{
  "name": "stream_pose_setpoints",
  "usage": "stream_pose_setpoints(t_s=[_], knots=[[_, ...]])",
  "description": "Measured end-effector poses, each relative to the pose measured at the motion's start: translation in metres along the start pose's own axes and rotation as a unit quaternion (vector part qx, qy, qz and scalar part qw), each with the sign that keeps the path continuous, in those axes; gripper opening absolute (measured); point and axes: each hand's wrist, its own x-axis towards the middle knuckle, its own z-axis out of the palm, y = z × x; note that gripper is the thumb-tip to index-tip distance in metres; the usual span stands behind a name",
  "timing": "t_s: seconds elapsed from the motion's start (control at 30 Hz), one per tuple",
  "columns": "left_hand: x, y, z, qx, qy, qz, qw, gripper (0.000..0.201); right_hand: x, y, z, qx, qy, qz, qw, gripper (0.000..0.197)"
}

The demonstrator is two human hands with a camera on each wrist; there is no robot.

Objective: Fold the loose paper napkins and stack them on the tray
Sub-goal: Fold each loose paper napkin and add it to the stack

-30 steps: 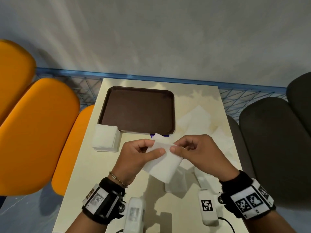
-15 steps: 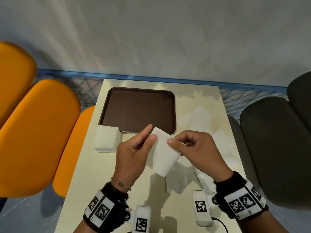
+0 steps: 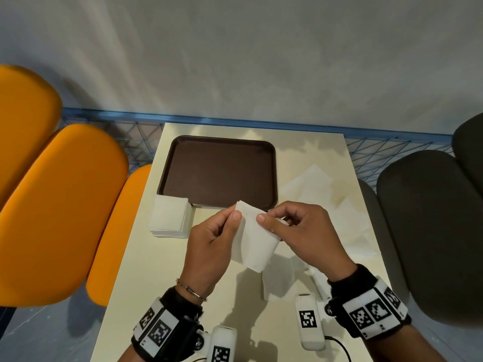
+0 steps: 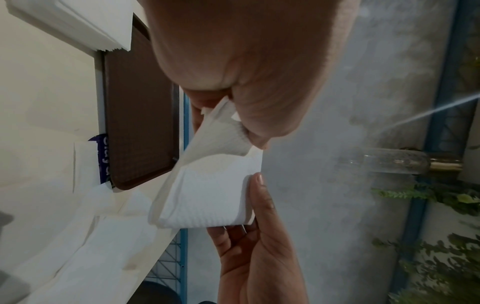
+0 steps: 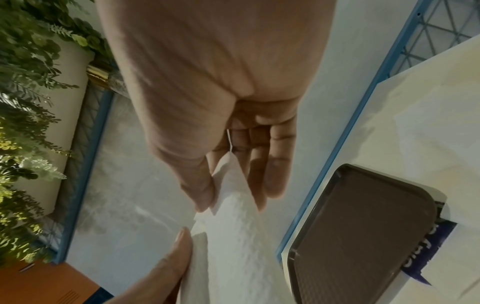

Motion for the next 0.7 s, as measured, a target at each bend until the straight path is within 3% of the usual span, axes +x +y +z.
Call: stream_pose_setpoints(t_s=[0.33,0.7], knots=[[0.0017,0.0035,-0.0006,-0.019,-0.030,-0.042,0.998,0.029,0.0022,-0.0028,0.0025,0.010,-0.005,-0.003,1.000,0.013],[0.0014,0.0075,-0.0042,0.000,-0.090,-0.033,0.995,0.033,0.0032,-0.0076,0.0015,0.009,-0.013,-0.014,1.000,0.019]])
